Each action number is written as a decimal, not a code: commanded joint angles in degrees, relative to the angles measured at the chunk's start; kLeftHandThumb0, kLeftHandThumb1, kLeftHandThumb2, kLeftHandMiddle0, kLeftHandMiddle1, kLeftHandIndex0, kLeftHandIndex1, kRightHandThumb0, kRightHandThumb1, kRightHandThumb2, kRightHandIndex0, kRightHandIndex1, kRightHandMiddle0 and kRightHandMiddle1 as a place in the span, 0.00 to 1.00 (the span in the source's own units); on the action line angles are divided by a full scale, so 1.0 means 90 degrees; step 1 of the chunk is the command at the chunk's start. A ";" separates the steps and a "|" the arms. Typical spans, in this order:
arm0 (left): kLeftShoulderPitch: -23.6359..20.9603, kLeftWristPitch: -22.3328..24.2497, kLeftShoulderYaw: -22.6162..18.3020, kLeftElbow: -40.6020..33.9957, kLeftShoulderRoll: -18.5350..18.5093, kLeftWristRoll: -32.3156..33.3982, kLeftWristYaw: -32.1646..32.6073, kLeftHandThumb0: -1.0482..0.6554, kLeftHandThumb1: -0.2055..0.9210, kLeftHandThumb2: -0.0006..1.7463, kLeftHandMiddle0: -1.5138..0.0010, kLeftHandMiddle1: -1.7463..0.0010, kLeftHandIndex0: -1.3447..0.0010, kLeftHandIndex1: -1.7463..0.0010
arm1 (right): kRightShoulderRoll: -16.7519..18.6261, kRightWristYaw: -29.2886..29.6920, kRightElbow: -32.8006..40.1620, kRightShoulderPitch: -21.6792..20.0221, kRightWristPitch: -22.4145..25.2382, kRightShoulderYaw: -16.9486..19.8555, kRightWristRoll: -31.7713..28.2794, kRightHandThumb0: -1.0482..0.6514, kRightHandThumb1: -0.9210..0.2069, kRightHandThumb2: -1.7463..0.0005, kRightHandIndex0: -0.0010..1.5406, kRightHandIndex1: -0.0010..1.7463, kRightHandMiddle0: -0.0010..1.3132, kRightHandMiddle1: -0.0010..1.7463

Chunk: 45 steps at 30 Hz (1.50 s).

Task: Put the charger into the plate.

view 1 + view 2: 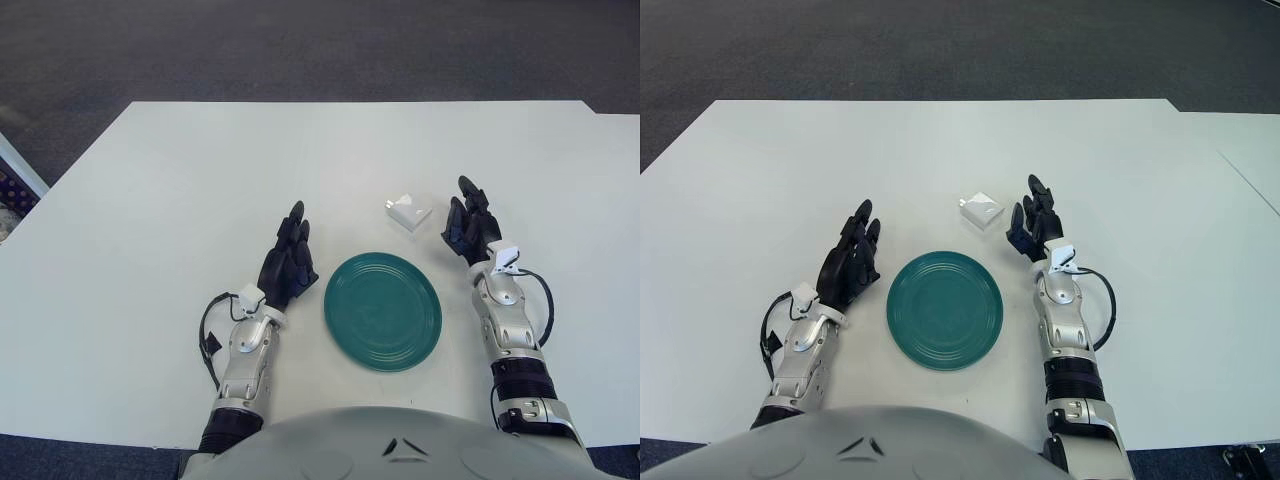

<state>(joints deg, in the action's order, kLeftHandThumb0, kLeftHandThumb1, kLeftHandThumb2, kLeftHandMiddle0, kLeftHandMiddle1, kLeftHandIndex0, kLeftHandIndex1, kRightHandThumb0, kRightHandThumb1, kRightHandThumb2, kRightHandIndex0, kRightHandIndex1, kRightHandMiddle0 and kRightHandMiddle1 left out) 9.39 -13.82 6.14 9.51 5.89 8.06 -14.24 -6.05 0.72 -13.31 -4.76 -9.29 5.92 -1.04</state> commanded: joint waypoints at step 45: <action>-0.0310 -0.0391 -0.0157 0.1185 0.0053 0.0087 0.0028 0.14 1.00 0.57 0.99 1.00 1.00 0.93 | -0.2329 0.0816 -0.1387 -0.2898 -0.0872 -0.2287 0.4811 0.09 0.00 0.67 0.05 0.00 0.00 0.24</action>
<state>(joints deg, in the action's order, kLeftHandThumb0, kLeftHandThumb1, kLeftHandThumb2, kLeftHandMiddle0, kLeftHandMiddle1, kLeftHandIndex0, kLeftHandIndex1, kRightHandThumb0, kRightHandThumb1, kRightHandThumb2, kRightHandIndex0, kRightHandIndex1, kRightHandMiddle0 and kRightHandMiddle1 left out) 5.56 -19.63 5.38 16.47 6.13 8.09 -13.75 -25.60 9.26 -24.01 -28.87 -16.83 -11.75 39.32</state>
